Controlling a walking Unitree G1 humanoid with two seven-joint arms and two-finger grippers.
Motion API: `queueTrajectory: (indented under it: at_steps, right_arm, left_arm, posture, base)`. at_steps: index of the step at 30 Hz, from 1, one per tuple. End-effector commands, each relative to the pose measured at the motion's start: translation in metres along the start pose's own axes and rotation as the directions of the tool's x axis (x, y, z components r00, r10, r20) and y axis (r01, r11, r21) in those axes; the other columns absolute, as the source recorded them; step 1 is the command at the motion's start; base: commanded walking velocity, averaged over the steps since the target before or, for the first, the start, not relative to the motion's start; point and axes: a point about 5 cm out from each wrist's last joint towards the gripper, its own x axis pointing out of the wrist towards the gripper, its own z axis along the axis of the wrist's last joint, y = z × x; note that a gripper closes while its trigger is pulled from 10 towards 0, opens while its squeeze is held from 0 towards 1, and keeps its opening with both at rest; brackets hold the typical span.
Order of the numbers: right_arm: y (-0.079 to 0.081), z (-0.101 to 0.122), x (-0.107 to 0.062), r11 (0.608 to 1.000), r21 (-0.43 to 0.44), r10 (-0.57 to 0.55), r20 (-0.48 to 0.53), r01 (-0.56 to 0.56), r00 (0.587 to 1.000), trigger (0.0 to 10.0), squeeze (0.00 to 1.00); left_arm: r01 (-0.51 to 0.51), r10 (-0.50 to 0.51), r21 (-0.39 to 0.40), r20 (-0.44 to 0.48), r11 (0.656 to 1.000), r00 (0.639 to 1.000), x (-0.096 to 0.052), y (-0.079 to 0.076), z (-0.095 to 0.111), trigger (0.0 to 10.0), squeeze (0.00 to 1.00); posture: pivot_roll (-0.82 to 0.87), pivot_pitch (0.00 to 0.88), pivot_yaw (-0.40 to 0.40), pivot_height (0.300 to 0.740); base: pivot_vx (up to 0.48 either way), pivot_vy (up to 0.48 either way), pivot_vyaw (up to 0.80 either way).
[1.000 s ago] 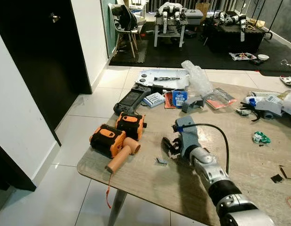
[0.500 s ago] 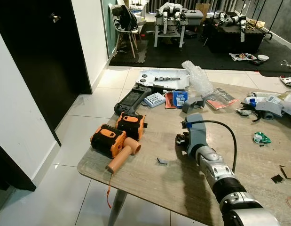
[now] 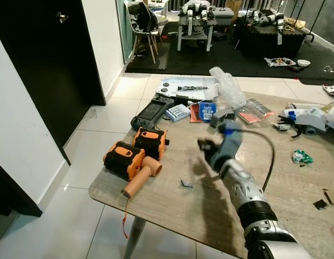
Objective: Picking trash to rubbish bin
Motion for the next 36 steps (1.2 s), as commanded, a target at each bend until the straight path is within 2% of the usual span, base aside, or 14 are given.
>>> queueTrajectory:
  at_steps: [1,3,4,5,6,8,9,10,13,17,28,32,34,36]
  right_arm:
    - [0.0,0.002,-0.001,0.999,0.035,0.006,0.029,-0.007,1.0,0.0,0.0]
    - [0.001,0.009,0.0,1.0,-0.021,0.02,0.045,-0.019,0.999,0.0,0.0]
    - [0.001,0.009,0.0,1.0,-0.021,0.02,0.045,-0.019,0.999,0.0,0.0]
    - [0.001,0.01,0.0,0.998,-0.052,0.018,0.046,-0.016,0.999,2.0,0.0]
    - [-0.003,0.01,-0.001,0.993,-0.12,-0.012,0.033,0.016,0.999,10.0,0.0]
    - [-0.015,0.006,-0.004,0.955,-0.285,-0.091,-0.011,0.084,0.996,10.0,0.0]
    - [-0.021,0.004,-0.006,0.927,-0.357,-0.133,-0.023,0.116,0.991,10.0,0.59]
    - [-0.027,0.002,-0.009,0.908,-0.394,-0.172,-0.038,0.143,0.984,10.0,1.0]
    - [-0.036,0.001,-0.012,0.877,-0.442,-0.232,-0.05,0.187,0.971,10.0,1.0]
    - [-0.047,-0.002,-0.017,0.85,-0.462,-0.316,-0.065,0.252,0.947,10.0,1.0]
    - [-0.046,-0.019,-0.021,0.852,-0.458,-0.339,-0.116,0.253,0.934,10.0,1.0]
    - [-0.051,-0.025,-0.025,0.84,-0.462,-0.395,-0.158,0.286,0.905,10.0,1.0]
    - [-0.059,-0.029,-0.03,0.823,-0.459,-0.458,-0.187,0.335,0.869,10.0,1.0]
    - [-0.059,-0.029,-0.03,0.823,-0.459,-0.458,-0.187,0.335,0.869,10.0,1.0]
  left_arm:
    - [0.018,-0.021,-0.03,-0.138,0.999,0.99,-0.005,-0.008,-0.033,10.0,0.0]
    - [0.017,-0.021,-0.028,-0.132,0.999,0.991,-0.004,-0.007,-0.029,10.0,0.0]
    - [0.017,-0.021,-0.028,-0.132,0.999,0.991,-0.004,-0.007,-0.029,10.0,0.0]
    - [0.017,-0.02,-0.028,-0.131,0.999,0.991,-0.004,-0.007,-0.028,10.0,0.0]
    - [0.018,-0.021,-0.027,-0.129,0.999,0.991,-0.003,-0.007,-0.027,10.0,0.0]
    - [0.021,-0.024,-0.024,-0.129,0.999,0.991,-0.003,-0.007,-0.026,10.0,0.0]
    - [0.023,-0.025,-0.024,-0.129,0.999,0.991,-0.003,-0.008,-0.026,10.0,0.0]
    - [0.024,-0.027,-0.024,-0.129,0.999,0.991,-0.003,-0.008,-0.026,10.0,0.0]
    - [0.026,-0.029,-0.026,-0.13,0.999,0.991,-0.003,-0.008,-0.026,10.0,0.0]
    - [0.028,-0.032,-0.029,-0.137,0.999,0.99,-0.004,-0.009,-0.029,10.0,0.0]
    - [0.029,-0.032,-0.025,-0.152,0.999,0.988,-0.006,-0.008,-0.035,10.0,0.0]
    - [0.032,-0.035,-0.021,-0.15,0.999,0.988,-0.006,-0.009,-0.035,10.0,0.0]
    - [0.035,-0.037,-0.019,-0.15,0.999,0.988,-0.005,-0.009,-0.035,10.0,0.0]
    - [0.035,-0.037,-0.019,-0.15,0.999,0.988,-0.005,-0.009,-0.035,10.0,0.0]
  posture:
    - [-0.09,0.138,0.043,0.74]
    - [-0.1,0.13,0.046,0.74]
    - [-0.1,0.13,0.046,0.74]
    - [-0.1,0.13,0.046,0.74]
    - [-0.1,0.13,0.047,0.74]
    - [-0.1,0.131,0.046,0.74]
    - [-0.1,0.133,0.045,0.74]
    - [-0.1,0.133,0.045,0.74]
    - [-0.1,0.133,0.043,0.74]
    - [-0.1,0.136,0.042,0.74]
    - [-0.1,0.145,0.041,0.74]
    - [-0.1,0.147,0.042,0.74]
    - [-0.1,0.147,0.043,0.74]
    - [-0.1,0.147,0.043,0.74]
  base:
    - [0.0,0.0,0.0]
    - [0.0,0.0,0.0]
    - [0.0,0.0,0.0]
    - [0.0,0.0,0.0]
    - [0.0,0.0,0.0]
    - [0.0,0.0,0.0]
    - [0.0,0.0,0.0]
    - [0.0,0.0,0.0]
    - [0.0,0.0,0.0]
    - [0.0,0.0,0.0]
    - [0.0,0.0,0.0]
    - [0.0,0.0,0.0]
    - [0.0,0.0,0.0]
    - [0.0,0.0,0.0]
